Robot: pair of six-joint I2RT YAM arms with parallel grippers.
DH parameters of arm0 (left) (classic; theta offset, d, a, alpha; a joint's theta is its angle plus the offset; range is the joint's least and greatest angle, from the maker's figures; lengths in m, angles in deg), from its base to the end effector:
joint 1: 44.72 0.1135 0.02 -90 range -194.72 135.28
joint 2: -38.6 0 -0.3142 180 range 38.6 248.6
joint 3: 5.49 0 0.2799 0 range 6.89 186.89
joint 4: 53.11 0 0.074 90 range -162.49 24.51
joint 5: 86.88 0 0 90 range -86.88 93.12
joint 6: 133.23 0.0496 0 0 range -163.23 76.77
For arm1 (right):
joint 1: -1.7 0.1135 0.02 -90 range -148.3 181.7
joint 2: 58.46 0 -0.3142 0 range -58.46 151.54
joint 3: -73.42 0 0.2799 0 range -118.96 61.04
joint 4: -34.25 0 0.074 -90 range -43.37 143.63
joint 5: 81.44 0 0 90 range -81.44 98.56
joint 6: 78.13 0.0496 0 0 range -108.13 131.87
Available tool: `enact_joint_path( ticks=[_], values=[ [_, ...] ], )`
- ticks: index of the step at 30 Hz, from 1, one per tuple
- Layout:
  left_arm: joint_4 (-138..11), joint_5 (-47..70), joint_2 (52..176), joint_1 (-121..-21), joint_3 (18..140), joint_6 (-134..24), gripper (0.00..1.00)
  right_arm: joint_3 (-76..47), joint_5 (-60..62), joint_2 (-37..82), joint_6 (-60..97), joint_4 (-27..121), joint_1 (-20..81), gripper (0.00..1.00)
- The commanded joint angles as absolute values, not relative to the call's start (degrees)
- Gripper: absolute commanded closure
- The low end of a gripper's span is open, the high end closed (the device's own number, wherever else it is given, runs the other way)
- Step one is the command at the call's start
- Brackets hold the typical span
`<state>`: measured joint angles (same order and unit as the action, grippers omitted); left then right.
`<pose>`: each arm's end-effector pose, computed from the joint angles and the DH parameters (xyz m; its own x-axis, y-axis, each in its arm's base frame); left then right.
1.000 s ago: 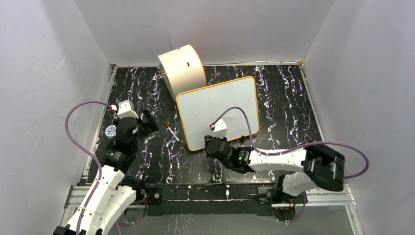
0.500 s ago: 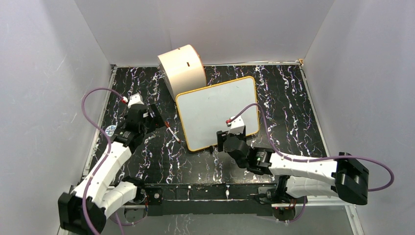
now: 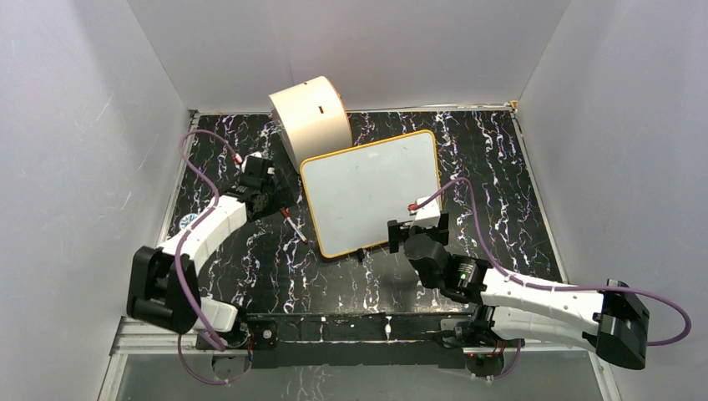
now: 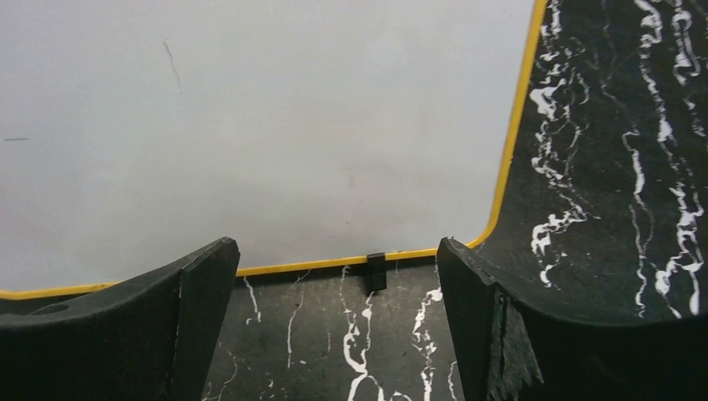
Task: Write a sentence on the whiteboard
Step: Open the whiteboard marker at the center of the board.
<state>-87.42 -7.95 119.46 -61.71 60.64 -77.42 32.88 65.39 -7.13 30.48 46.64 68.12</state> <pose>0.3100 -0.0848 0.2599 -0.6909 -0.3656 -0.6237 -0.2682 0.9308 -0.2484 0.1147 0.1590 0.2666 -0.2110 -0.0470 -0.9764 -0.1333 0.9909 -0.0189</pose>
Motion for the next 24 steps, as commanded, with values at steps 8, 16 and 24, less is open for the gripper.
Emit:
enact_joint_path(
  ticks=[8, 16, 24],
  values=[
    [-90.91, -7.25, 132.47, -61.33, 69.65, -77.02, 0.26, 34.40, 74.46, -14.95, 19.61, 40.18, 67.88, 0.01],
    [-92.80, -6.47, 138.02, -61.15, 72.52, -77.22, 0.46, 35.58, 76.55, -16.65, 17.52, 38.72, 67.73, 0.01],
    [-95.17, -6.37, 140.84, -61.15, 73.72, -76.12, 0.56, 35.57, 77.12, -16.06, 16.71, 38.12, 67.80, 0.01]
  ],
)
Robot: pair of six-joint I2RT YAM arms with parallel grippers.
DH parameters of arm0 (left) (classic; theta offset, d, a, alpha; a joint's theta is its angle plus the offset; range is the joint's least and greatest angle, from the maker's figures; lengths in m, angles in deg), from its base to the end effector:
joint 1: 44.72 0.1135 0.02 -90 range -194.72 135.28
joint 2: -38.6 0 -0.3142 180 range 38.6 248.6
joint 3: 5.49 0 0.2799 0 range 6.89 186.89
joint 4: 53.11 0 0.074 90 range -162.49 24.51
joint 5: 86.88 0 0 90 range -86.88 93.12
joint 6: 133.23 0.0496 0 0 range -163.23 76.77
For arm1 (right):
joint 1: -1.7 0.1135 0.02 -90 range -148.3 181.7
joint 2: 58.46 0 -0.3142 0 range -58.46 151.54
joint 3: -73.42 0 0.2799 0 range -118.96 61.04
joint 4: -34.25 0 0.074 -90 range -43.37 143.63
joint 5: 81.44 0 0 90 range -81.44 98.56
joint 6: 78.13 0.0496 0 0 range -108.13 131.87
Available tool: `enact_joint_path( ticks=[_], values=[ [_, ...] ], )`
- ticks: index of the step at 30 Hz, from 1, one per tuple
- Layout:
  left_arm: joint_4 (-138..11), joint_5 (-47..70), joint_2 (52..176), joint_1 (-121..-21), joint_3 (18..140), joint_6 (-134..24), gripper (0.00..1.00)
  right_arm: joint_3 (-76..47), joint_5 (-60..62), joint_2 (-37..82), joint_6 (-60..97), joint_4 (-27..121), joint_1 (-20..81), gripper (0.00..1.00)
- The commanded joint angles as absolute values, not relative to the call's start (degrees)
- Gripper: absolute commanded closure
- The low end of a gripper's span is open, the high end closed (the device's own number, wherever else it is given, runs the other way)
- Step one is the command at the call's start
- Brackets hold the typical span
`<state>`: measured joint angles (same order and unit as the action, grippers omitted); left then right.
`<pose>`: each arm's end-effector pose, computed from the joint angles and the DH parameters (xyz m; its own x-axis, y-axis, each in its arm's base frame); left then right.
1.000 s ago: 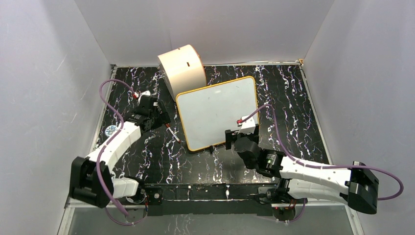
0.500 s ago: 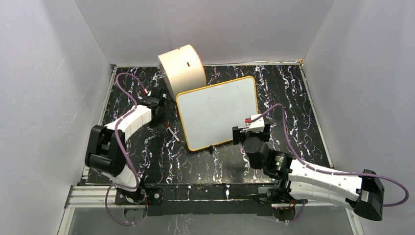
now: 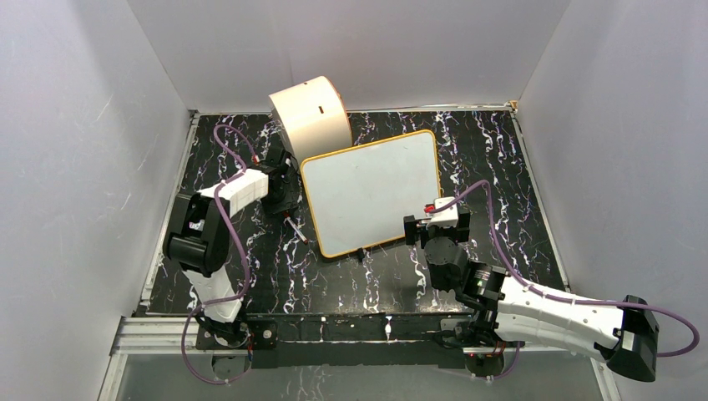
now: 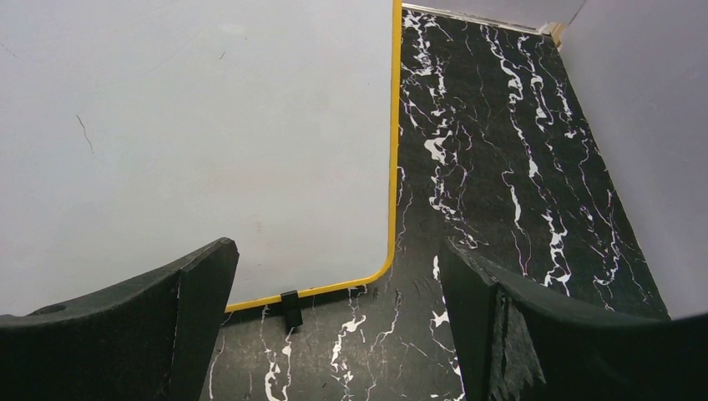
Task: Write a sentence on the whiteboard
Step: Open the whiteboard marker at the center of the board.
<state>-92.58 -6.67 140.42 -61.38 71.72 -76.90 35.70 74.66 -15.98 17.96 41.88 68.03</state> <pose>0.3785 -0.1045 0.1940 -0.8343 -0.3206 -0.4486 -0.3018 0.9464 -0.1151 0.1054 0.1275 0.2823 -0.0870 -0.0914 -0.9920 -0.0034 0.9958 -0.0914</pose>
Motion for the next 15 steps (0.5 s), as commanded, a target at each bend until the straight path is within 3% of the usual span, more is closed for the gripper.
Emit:
enact_joint_path(
  ticks=[1, 15],
  values=[
    [-95.45, -6.19, 141.09, -61.18, 73.73, -75.91, 0.58, 35.55, 77.17, -15.89, 16.57, 38.23, 67.80, 0.01],
    [-100.38, -8.58, 139.87, -61.23, 72.42, -70.59, 0.85, 35.55, 75.28, -16.23, 16.95, 38.97, 67.80, 0.01]
  ],
)
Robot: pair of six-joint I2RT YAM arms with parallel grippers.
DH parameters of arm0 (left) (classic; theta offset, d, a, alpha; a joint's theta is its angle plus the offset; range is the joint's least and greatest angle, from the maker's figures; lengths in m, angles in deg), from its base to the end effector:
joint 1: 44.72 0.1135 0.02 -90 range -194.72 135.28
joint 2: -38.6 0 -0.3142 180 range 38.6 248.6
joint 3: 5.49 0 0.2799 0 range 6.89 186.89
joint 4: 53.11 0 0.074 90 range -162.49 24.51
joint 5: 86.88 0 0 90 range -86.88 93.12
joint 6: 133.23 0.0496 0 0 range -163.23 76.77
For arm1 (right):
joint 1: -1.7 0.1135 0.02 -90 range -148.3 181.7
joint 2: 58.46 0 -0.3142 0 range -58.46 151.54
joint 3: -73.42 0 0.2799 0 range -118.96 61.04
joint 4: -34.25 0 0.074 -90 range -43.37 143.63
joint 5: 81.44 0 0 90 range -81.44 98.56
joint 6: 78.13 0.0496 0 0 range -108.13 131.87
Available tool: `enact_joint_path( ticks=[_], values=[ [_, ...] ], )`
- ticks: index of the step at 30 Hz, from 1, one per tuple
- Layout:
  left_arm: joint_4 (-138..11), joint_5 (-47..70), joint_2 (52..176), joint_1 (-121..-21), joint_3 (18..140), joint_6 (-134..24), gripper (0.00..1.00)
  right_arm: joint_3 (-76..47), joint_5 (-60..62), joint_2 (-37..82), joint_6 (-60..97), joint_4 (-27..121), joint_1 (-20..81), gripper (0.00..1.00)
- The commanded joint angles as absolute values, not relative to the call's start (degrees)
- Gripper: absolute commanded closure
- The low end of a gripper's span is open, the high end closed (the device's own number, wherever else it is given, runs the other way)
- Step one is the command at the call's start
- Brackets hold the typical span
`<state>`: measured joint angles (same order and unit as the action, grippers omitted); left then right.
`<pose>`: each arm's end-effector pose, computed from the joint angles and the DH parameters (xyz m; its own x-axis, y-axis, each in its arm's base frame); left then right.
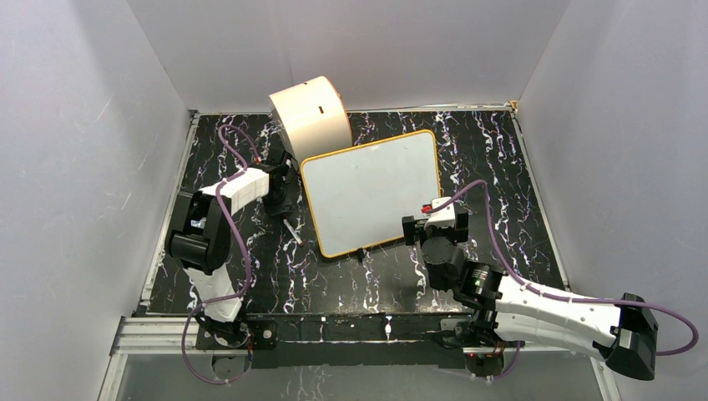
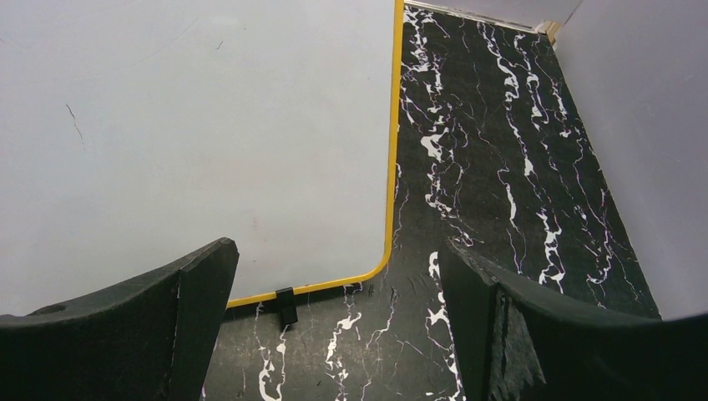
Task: Write a sentence on the whiteboard
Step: Open the whiteboard marker at the center of the board.
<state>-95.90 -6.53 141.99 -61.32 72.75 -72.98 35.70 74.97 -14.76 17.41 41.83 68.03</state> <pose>0.3783 -0.1041 0.1863 -0.8809 -0.2479 -0.4032 -0.2486 0.9672 -0.0515 0.1069 0.1305 0.2794 -0.0945 -0.1195 -0.9883 0.0003 0.9928 -0.1200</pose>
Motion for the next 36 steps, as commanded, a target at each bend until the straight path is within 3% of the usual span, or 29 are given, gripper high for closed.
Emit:
enact_joint_path(
  ticks=[1, 10, 27, 36],
  values=[
    [-100.46, -8.69, 139.51, -61.22, 72.37, -70.30, 0.87, 35.82, 74.73, -16.58, 16.53, 38.41, 67.80, 0.01],
    [-99.47, -5.72, 137.48, -61.15, 70.35, -70.30, 1.00, 38.44, 71.57, -20.08, 15.90, 35.72, 67.75, 0.01],
    [-95.41, -4.06, 125.59, -59.38, 63.15, -74.16, 1.00, 39.95, 57.30, -21.03, 12.92, 31.10, 67.65, 0.01],
    [-89.37, -2.97, 108.30, -59.10, 57.05, -76.87, 1.00, 37.41, 45.62, -16.76, 10.36, 23.96, 67.63, 0.01]
  ],
)
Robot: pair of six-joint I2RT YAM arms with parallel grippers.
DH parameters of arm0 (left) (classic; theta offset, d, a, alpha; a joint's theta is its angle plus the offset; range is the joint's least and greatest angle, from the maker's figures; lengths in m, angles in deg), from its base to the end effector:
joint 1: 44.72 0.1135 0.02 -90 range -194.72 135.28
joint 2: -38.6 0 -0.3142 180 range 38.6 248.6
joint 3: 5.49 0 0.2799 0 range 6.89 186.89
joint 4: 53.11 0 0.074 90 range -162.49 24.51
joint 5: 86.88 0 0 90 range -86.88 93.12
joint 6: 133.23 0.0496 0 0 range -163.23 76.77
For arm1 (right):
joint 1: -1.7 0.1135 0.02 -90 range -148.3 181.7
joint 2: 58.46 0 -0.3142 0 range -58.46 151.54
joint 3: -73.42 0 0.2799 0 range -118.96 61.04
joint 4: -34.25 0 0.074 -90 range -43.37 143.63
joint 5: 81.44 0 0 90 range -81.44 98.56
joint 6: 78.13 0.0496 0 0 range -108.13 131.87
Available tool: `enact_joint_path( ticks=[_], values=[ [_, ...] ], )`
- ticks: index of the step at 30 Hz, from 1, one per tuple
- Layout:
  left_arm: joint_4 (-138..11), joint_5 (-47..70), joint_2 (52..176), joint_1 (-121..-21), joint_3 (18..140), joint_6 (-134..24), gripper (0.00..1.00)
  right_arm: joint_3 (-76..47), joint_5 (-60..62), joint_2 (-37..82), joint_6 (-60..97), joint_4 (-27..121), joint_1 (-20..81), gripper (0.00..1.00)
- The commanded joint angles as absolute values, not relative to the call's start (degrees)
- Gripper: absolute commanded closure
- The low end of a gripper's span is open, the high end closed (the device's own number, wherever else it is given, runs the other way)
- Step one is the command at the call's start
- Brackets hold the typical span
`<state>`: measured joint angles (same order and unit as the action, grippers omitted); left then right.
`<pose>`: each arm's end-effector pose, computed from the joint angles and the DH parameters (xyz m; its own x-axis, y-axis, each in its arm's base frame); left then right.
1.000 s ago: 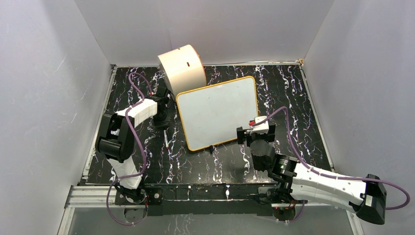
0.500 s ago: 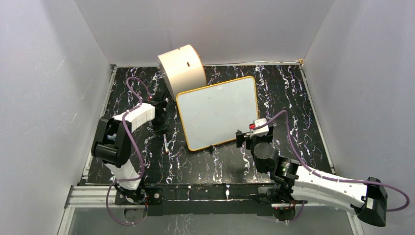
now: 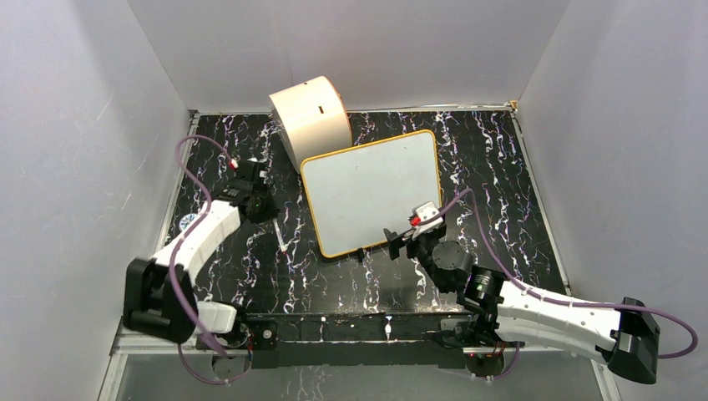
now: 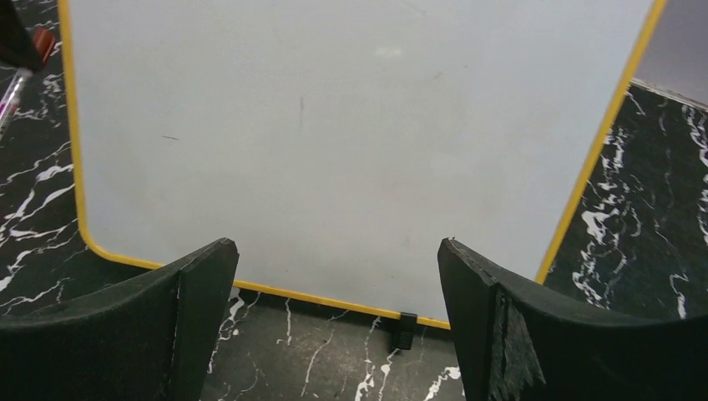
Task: Write a sentence on the whiteboard
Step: Open the whiteboard marker at the center of the board.
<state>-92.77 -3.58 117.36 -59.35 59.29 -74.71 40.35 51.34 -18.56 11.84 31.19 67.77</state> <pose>0.2951 -0.0710 0.2548 -0.7606 -0.3375 -0.5547 -0.2500 0.9407 -0.2295 0.0985 0.1390 0.2745 -0.0265 -0.0606 -0.9978 -0.3960 0.9171 -0.0452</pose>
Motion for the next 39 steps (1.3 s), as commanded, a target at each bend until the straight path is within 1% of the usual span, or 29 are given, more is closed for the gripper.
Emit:
enact_joint_path(
  ticks=[1, 6, 11, 15, 20, 26, 29, 32, 39],
  values=[
    [-88.37, -2.79, 104.72, -59.08, 56.17, -77.53, 1.00, 36.83, 44.29, -16.19, 10.49, 23.26, 67.66, 0.01],
    [-83.50, -0.23, 93.89, -58.97, 52.93, -81.09, 1.00, 34.07, 37.90, -13.26, 11.42, 20.55, 67.67, 0.01],
    [-78.03, 6.51, 87.48, -59.03, 51.40, -85.22, 1.00, 32.67, 32.69, -11.74, 13.83, 17.33, 67.66, 0.01],
    [-74.23, 11.35, 85.84, -59.05, 51.08, -89.22, 1.00, 32.25, 30.05, -10.73, 15.22, 14.63, 67.65, 0.01],
    [-71.20, 14.58, 84.98, -59.09, 51.13, -94.30, 1.00, 31.34, 28.77, -8.76, 17.55, 11.73, 67.69, 0.01],
    [-63.67, 19.22, 86.61, -60.19, 48.56, -102.23, 1.00, 31.86, 27.85, -5.90, 20.16, 4.69, 67.70, 0.05],
    [-60.05, 18.51, 87.36, -62.54, 47.51, -104.86, 1.00, 32.03, 28.68, -4.61, 21.68, 1.72, 67.64, 0.07],
    [-57.94, 15.45, 87.46, -65.10, 46.98, -106.63, 1.00, 31.95, 29.04, -3.43, 23.32, -0.38, 67.62, 0.10],
    [-53.59, 11.13, 89.35, -69.43, 45.67, -110.87, 1.00, 31.97, 31.25, 0.87, 26.12, -6.16, 67.60, 0.20]
  ],
)
